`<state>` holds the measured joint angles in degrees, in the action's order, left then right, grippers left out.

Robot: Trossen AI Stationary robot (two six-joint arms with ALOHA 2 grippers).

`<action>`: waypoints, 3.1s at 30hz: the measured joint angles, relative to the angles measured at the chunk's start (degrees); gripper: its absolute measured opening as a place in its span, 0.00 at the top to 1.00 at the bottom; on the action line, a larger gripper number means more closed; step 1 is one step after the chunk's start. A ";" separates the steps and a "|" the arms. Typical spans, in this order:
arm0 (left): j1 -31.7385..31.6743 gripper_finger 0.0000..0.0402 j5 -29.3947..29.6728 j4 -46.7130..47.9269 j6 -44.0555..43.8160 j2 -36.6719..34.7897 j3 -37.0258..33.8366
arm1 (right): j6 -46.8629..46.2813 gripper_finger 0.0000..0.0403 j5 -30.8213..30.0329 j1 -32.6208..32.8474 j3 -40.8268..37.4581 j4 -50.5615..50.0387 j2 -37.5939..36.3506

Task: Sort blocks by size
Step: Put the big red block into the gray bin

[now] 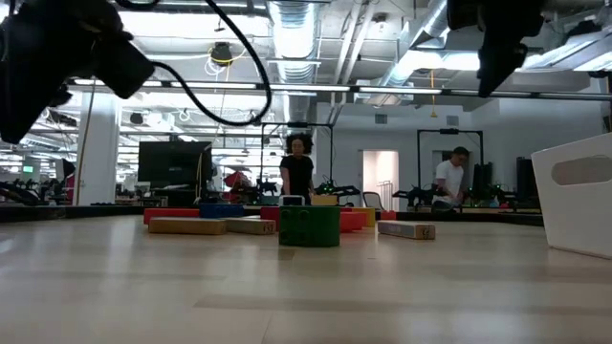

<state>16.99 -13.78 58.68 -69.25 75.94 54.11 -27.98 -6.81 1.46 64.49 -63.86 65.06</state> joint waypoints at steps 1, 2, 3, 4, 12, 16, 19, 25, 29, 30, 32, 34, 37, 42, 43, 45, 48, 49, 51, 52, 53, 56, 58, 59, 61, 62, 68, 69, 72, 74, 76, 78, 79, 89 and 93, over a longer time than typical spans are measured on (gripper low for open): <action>1.40 0.52 1.10 -0.14 -2.84 0.00 0.00 | 1.02 0.29 0.00 -0.35 0.00 0.37 0.00; 3.06 0.52 2.83 -0.30 -5.88 0.00 0.00 | 1.71 0.29 0.00 -0.70 0.00 0.66 0.00; 4.88 0.52 5.16 -0.36 -9.36 0.00 0.00 | 2.24 0.29 0.00 -1.07 0.00 0.75 0.00; 6.87 0.52 7.08 -0.39 -12.96 0.00 0.00 | 2.44 0.29 -0.08 -1.37 0.00 0.83 0.00; 23.78 0.52 18.07 -5.43 -43.66 0.00 0.00 | 5.85 0.29 -1.01 -2.56 0.00 6.42 -0.02; 30.69 0.51 23.03 -6.83 -57.14 0.42 0.00 | 8.85 0.29 -1.03 -4.82 0.00 11.30 -0.02; 31.36 0.47 21.72 -6.78 -57.88 2.34 0.00 | 10.21 0.29 -1.01 -6.74 0.00 13.94 -0.02; 31.22 0.33 21.28 -5.86 -58.00 8.61 0.00 | 10.49 0.29 -0.94 -8.36 0.00 14.53 -0.04; 31.15 0.25 19.73 -6.62 -58.61 11.20 0.00 | 10.50 0.29 -0.79 -8.33 0.00 14.54 -0.04; 31.15 0.24 19.73 -6.79 -58.62 11.77 -0.01 | 10.52 0.29 -0.73 -8.31 0.00 14.60 -0.04; 31.15 0.22 19.73 -7.00 -58.65 12.90 -0.01 | 10.56 0.29 -0.69 -8.33 0.00 14.81 -0.04; 31.04 0.22 19.56 -7.24 -58.76 14.21 -0.02 | 10.87 0.29 -0.67 -8.37 0.00 14.88 -0.04; 31.04 0.22 18.93 -7.44 -59.04 15.40 -0.07 | 11.42 0.29 -0.66 -8.35 0.00 15.52 -0.04; 30.65 0.27 19.01 -13.29 -59.13 15.61 -3.61 | 11.70 0.29 -0.63 -8.37 0.00 16.13 -0.04; 30.62 0.29 19.00 -15.32 -59.12 15.58 -4.66 | 11.64 0.29 -0.63 -8.35 0.00 16.17 -0.04; 30.35 0.34 18.92 -18.46 -59.09 15.24 -6.43 | 11.58 0.29 -0.63 -8.35 0.00 16.15 -0.04; 29.92 0.41 18.65 -18.75 -58.55 14.88 -6.86 | 11.55 0.29 -0.61 -8.35 0.00 16.12 -0.04; 29.80 0.45 18.56 -18.58 -58.17 14.67 -6.90 | 11.55 0.29 -0.61 -8.35 0.00 16.11 -0.04; 29.61 0.52 18.70 -18.24 -57.25 14.06 -7.02 | 11.55 0.29 -0.61 -8.35 0.00 16.10 -0.04; 29.60 0.57 19.05 -17.95 -56.84 13.72 -7.02 | 11.54 0.29 -0.61 -8.35 0.00 16.11 -0.04; 29.58 0.61 19.54 -17.39 -56.51 13.30 -7.07 | 11.55 0.29 -0.61 -8.35 0.00 16.11 -0.04; 29.38 0.70 21.83 -15.78 -54.92 11.53 -7.17 | 11.53 0.29 -0.61 -8.35 0.00 16.13 -0.04; 29.04 0.70 24.01 -14.82 -54.23 9.37 -7.17 | 11.50 0.29 -0.59 -8.35 0.00 16.13 -0.04; 28.65 0.70 25.01 -14.11 -53.37 7.94 -7.15 | 11.48 0.29 -0.56 -8.35 0.00 16.13 -0.04; 27.14 0.70 28.07 -12.07 -51.06 4.35 -7.15 | 11.39 0.29 0.37 -8.35 0.00 16.15 -0.04; 26.11 0.70 30.10 -11.13 -49.59 2.32 -7.15 | 11.39 0.29 1.43 -8.39 0.00 16.23 -0.05; 15.74 0.70 44.22 -6.70 -34.18 -10.76 -7.13 | 11.34 0.29 7.14 -10.13 -0.01 17.89 -0.04; 13.27 0.70 46.87 -6.91 -30.53 -12.56 -7.13 | 11.06 0.29 7.12 -10.36 -0.02 18.79 -0.04; 5.29 0.70 53.46 -8.49 -19.36 -16.98 -7.13 | 9.60 0.29 5.33 -11.18 -0.02 23.21 0.51; -0.37 0.70 56.19 -11.93 -11.48 -19.06 -7.13 | 9.91 0.29 3.06 -11.35 -0.04 26.72 1.30; -6.36 0.70 57.01 -17.57 -2.88 -20.43 -7.13 | 11.20 0.29 1.58 -11.16 -0.07 32.01 2.84; -11.54 0.70 56.28 -25.24 5.87 -20.94 -7.13 | 11.39 0.29 0.80 -10.71 -0.07 37.88 4.68; -13.86 0.70 55.53 -29.43 9.89 -20.96 -7.13 | 11.37 0.29 0.79 -10.48 -0.07 41.32 5.74; -27.93 0.70 38.83 -58.96 26.91 -13.91 -7.04 | 3.69 0.29 -2.24 -9.18 -0.04 57.26 17.83; -29.07 0.70 34.38 -66.83 27.16 -9.06 -7.04 | 1.19 0.29 -8.03 -7.65 2.20 56.51 21.99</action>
<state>-12.08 20.60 -8.15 -42.09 66.89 47.07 -26.79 -14.84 -6.19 66.69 -7.34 87.05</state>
